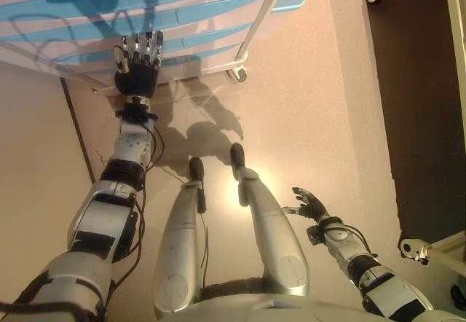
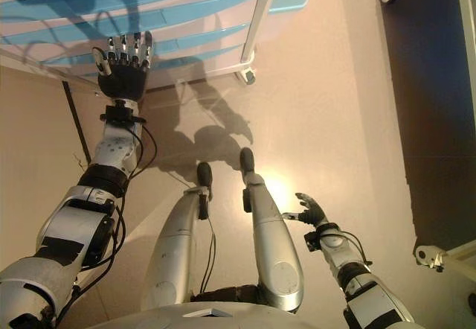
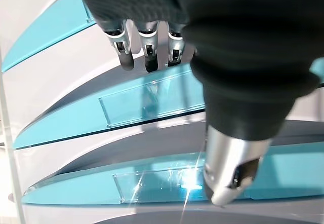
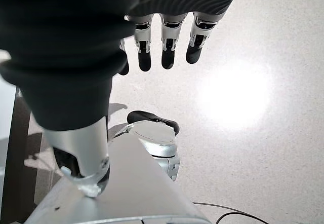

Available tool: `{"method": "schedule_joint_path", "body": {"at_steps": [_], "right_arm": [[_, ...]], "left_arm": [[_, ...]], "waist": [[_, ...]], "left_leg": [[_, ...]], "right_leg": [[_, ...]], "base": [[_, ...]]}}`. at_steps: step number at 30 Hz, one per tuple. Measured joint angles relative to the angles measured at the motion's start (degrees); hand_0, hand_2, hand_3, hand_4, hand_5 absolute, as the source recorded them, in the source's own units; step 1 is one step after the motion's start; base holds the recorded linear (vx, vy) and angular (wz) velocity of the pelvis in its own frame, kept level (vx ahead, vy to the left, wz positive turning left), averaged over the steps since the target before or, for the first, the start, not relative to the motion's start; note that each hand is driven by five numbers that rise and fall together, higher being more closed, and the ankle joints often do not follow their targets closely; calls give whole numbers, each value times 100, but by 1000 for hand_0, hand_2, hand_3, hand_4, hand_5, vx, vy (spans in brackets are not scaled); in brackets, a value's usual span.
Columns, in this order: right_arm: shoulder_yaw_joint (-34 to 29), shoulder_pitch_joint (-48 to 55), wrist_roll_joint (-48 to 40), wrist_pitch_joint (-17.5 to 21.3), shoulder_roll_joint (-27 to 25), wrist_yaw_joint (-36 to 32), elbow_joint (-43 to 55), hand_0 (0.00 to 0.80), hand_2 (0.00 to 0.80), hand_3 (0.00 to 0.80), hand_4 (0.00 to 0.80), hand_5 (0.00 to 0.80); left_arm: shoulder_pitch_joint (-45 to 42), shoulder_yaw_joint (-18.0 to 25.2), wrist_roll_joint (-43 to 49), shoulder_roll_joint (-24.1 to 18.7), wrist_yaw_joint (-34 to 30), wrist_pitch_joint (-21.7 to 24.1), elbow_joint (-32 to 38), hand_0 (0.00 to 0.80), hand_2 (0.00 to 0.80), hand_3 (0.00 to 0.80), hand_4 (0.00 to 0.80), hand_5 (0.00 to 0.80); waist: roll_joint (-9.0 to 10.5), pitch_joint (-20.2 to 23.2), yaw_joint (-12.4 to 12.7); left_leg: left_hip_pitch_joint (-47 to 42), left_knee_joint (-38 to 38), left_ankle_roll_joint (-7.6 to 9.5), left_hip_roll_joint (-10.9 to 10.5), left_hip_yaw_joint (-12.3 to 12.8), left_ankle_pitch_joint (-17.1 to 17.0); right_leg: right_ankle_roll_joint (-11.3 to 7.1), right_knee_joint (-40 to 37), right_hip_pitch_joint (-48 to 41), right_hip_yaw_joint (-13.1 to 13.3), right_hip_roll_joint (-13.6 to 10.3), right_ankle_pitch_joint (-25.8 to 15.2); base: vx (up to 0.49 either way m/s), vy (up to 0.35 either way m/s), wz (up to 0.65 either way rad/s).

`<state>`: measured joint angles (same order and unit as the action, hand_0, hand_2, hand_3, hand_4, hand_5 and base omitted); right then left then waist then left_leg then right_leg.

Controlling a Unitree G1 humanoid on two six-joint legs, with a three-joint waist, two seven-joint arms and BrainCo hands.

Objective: Open the drawer and pick up the medicine

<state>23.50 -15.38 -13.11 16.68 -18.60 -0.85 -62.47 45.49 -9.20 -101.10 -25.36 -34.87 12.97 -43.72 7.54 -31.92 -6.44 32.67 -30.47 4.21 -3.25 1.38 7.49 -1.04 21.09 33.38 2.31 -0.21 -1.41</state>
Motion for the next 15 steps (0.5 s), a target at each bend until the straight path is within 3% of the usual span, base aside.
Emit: {"method": "schedule_joint_path", "body": {"at_steps": [1,6,15], "right_arm": [[0,0,9,0,0,1,0,0,0,0,0,0],[1,5,29,6,0,1,2,0,0,0,0,0],[1,-1,150,-34,-22,23,-3,0,0,0,0,0]], "left_arm": [[0,0,0,0,38,7,0,800,800,800,800,800],[0,12,8,-7,336,128,-3,800,800,800,800,800],[-202,3,30,84,318,95,9,800,800,800,800,800]], "waist": [[0,0,2],[-4,-2,-25],[-22,-14,47]], "left_leg": [[-4,2,-1,0,0,-1],[-46,81,-6,-3,14,-13],[-341,285,-26,-16,-7,-55]], "right_leg": [[0,0,-3,0,0,0],[0,-9,-4,8,-13,0],[5,-119,-260,-1,-32,1]], "base": [[0,0,0],[-4,0,-1],[-41,-6,1]]}}
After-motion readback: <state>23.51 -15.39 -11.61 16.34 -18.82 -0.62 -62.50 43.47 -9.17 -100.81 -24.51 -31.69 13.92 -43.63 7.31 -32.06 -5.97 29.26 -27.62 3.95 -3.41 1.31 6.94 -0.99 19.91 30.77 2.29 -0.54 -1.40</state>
